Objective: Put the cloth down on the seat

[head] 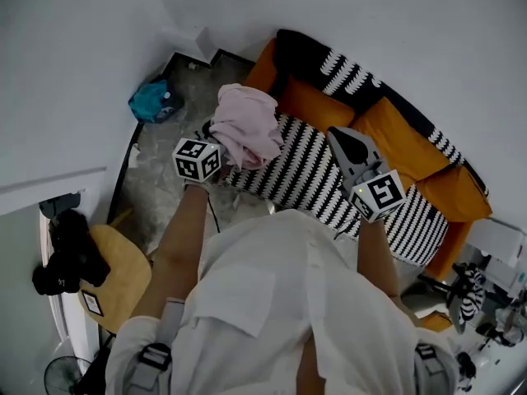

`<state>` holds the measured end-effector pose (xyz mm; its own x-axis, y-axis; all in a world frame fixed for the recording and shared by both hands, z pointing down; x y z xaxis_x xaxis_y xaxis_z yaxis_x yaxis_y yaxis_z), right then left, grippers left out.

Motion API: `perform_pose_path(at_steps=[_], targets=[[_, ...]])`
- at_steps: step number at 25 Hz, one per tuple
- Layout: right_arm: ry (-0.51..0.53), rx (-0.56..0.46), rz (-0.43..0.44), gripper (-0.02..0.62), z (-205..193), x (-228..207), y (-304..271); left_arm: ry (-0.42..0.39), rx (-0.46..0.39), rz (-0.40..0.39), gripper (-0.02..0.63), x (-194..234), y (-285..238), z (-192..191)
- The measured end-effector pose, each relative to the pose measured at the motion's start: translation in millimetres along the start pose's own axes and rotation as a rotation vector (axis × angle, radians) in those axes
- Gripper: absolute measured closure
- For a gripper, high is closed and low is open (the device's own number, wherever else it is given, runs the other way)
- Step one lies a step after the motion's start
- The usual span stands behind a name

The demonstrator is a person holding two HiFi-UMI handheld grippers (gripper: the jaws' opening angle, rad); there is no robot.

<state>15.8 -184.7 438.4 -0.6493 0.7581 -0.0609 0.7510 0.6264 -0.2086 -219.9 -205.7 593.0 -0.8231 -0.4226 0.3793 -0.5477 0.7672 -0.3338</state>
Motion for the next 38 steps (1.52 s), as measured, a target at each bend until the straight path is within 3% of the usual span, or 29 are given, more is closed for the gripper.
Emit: perform_pose_path(at_steps=[15,22,29,38], targets=[[-0.021,0.051,0.009,0.584,-10.9,15.4,-38.8,0.036,0.182,0.057,0.411,75.1,26.0,-64.1],[-0.017,0.053,0.025,0.584,-9.3,19.9,-48.5,0.020,0.342,0.100,0.349,84.9,35.9,-103.5],[-0.023,0.054,0.024,0.584,-12.1,20.3,-45.1,-0.077,0.596,0.129,0.293,90.8,45.3,-141.8],[-0.036,0.055,0.005,0.584,-15.5,13.8,-34.4,-0.084,0.713,0.091,0.282,76.8,43.0,-157.3]])
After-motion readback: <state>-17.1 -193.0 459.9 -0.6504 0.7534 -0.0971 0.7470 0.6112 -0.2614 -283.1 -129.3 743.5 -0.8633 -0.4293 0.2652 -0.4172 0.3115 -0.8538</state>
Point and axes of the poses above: the fingertips, and each gripper's own axes: y backward along the fingers, x to its left, z out of its top, the point moved 2 cm from there along y, backward along the fingers, and after that the axes turned 4 degrees about -x, right-handed, at the moved point
